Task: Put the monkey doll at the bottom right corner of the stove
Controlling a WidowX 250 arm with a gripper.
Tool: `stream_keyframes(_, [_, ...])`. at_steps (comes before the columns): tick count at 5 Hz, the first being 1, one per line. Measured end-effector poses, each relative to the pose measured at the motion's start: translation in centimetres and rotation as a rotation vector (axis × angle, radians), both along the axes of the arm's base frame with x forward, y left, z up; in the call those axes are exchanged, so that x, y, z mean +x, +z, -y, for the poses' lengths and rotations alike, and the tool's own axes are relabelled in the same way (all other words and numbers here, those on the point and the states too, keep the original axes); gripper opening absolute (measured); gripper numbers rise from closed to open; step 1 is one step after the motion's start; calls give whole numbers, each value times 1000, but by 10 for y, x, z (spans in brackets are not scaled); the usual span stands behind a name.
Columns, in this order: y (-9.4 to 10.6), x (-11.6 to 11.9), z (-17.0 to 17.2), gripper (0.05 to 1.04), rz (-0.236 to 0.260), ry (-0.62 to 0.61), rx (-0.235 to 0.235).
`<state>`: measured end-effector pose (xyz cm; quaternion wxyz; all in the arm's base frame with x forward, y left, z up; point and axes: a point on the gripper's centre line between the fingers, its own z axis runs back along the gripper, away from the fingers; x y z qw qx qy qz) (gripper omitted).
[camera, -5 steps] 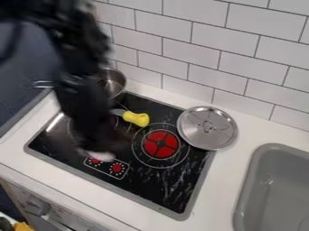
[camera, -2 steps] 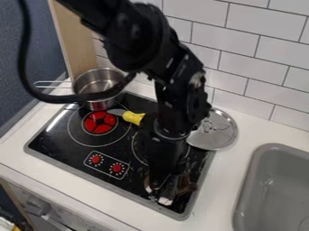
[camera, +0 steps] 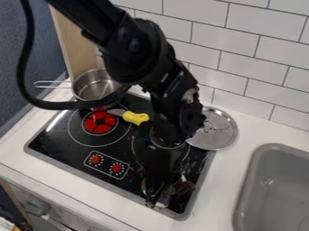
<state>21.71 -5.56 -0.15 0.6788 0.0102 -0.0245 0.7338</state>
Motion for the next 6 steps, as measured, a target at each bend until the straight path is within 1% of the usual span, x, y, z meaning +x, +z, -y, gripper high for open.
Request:
stream_keyframes(1, [1,-2,-4,862,-2,5,-2])
stream_keyframes(2, [12,2,-11,1024,8,33,-32])
stream_keyframes(3, [23,4,-10,1011,18,22,-51])
stream_keyframes(4, [50,11,-13,1007,60,14,-96])
stream_keyframes(5, [83,13,-19,1007,120,9,-128])
stream_keyframes(6, [84,13,-19,1007,123,7,-131])
